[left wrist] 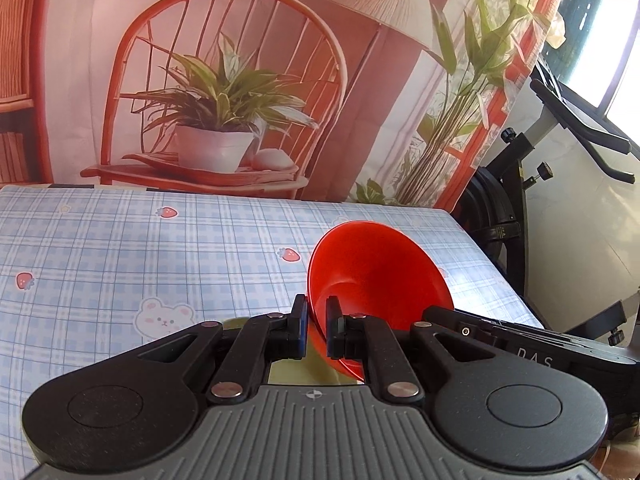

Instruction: Organize plates and bowls

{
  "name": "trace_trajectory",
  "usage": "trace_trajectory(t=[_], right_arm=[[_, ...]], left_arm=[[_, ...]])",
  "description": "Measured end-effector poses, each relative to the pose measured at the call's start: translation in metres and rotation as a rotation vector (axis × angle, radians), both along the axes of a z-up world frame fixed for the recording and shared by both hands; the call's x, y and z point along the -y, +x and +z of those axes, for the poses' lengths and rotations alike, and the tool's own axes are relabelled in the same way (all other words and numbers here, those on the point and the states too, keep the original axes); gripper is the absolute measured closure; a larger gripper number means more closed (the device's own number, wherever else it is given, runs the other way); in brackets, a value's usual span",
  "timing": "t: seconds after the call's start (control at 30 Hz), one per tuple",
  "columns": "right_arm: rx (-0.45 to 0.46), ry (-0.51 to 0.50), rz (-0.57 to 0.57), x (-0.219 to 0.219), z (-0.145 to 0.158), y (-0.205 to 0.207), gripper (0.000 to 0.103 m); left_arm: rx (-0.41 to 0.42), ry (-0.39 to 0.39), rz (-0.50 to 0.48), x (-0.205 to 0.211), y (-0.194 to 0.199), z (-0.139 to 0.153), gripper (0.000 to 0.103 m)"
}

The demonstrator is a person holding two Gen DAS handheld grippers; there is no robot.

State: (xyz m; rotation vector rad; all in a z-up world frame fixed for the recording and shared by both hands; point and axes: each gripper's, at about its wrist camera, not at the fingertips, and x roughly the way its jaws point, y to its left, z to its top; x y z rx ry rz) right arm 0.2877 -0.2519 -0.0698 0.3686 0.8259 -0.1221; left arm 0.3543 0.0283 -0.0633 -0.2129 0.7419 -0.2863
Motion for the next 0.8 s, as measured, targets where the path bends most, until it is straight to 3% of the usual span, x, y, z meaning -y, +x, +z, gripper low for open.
trace_trajectory(t=[0.4, 0.8], right_arm=[[0.014, -0.007, -0.034, 0.006, 0.006, -0.053, 0.094], [0.032, 0.062, -0.089, 0.034, -0.006, -0.083, 0.094]], left_arm=[[-0.017, 0.017, -0.026, 0.023, -0.038, -0.011, 0.093], [-0.037, 0.039, -0.034, 0.049, -0.052, -0.021, 0.092]])
